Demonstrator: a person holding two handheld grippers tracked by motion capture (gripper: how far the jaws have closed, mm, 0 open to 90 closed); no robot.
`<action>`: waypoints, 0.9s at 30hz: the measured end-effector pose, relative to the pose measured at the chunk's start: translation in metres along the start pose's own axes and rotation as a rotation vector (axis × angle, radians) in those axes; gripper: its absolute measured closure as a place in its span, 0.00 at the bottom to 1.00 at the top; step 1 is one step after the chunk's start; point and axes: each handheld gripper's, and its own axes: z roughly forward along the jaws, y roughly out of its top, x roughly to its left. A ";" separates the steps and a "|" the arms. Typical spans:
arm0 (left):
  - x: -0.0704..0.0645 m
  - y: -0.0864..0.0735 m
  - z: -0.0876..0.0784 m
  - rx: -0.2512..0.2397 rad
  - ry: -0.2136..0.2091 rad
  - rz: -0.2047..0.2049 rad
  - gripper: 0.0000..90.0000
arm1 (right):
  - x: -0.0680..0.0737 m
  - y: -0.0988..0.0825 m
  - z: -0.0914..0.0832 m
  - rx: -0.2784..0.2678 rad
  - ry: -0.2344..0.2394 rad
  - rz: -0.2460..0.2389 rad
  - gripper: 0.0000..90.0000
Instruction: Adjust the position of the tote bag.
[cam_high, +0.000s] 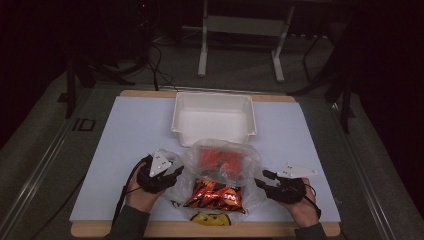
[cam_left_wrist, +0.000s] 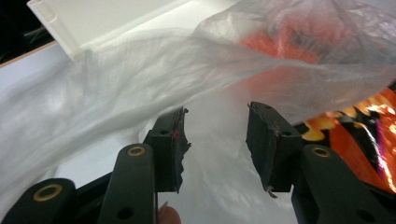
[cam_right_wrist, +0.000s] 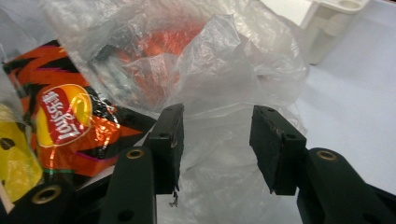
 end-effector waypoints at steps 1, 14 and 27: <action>0.001 0.000 0.001 0.000 0.004 -0.005 0.63 | 0.001 0.000 0.001 0.002 0.007 -0.002 0.60; 0.010 0.000 0.007 -0.008 0.039 -0.052 0.61 | 0.020 -0.018 0.006 0.042 0.017 -0.021 0.61; 0.013 0.002 0.014 -0.017 0.044 -0.085 0.62 | 0.029 -0.012 0.019 0.053 -0.014 -0.030 0.61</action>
